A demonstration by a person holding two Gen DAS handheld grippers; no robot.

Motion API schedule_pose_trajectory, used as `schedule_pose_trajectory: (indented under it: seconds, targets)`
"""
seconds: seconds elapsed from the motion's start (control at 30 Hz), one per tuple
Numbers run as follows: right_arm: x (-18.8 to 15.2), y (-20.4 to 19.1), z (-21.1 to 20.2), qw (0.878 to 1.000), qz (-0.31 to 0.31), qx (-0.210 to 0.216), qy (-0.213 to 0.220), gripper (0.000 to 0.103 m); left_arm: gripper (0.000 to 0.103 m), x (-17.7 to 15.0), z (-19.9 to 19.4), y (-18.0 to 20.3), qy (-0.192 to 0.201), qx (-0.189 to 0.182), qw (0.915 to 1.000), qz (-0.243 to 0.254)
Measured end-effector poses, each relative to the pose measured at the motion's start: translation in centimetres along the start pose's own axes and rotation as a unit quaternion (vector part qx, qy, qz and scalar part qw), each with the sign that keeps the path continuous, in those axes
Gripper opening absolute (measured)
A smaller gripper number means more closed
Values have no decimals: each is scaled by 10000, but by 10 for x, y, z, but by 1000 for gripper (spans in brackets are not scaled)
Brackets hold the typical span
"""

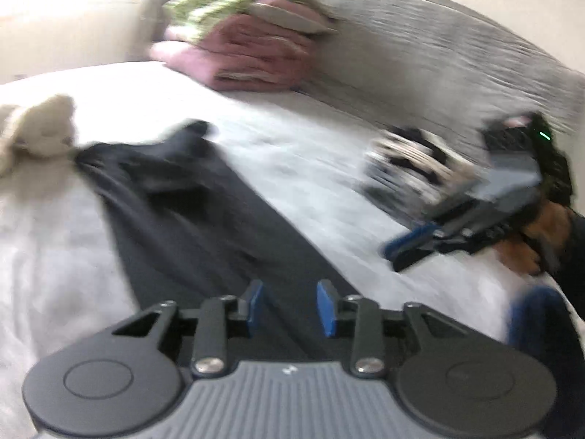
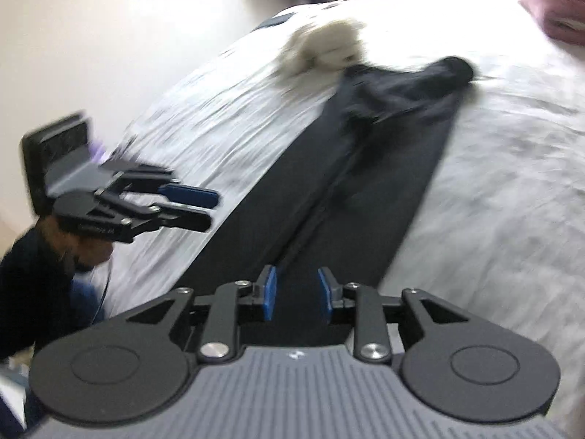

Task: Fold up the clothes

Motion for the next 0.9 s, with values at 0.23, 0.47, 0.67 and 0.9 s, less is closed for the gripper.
schedule_pose_trajectory:
  seconds: [0.23,0.47,0.67,0.9]
  targets:
    - [59,61,24,9950,952,-1,316,30,39,79,47,-89,411,558,9877,-1404]
    - [95,105,42,9840,1730,21,422,30,44,133,99,-146,426,955,9781,-1799]
    - [116,131,66,9810,1846,-267,532,31,44,152,137,-172,178,1424,9794,-1418]
    - [117,134,93,9859,1521,-514,471,31,45,151,167,-192,-84,1592,9763,-1467]
Point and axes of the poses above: each gripper's, at about its wrist camera, not at the fingertips, and z roughly the way its jaws point, y to its right, x to its top, the point moved 7 cm from there along z, roughly the way its jaws point, and after that the axes turned 3 degrees about -y, right-handed, at the moved point
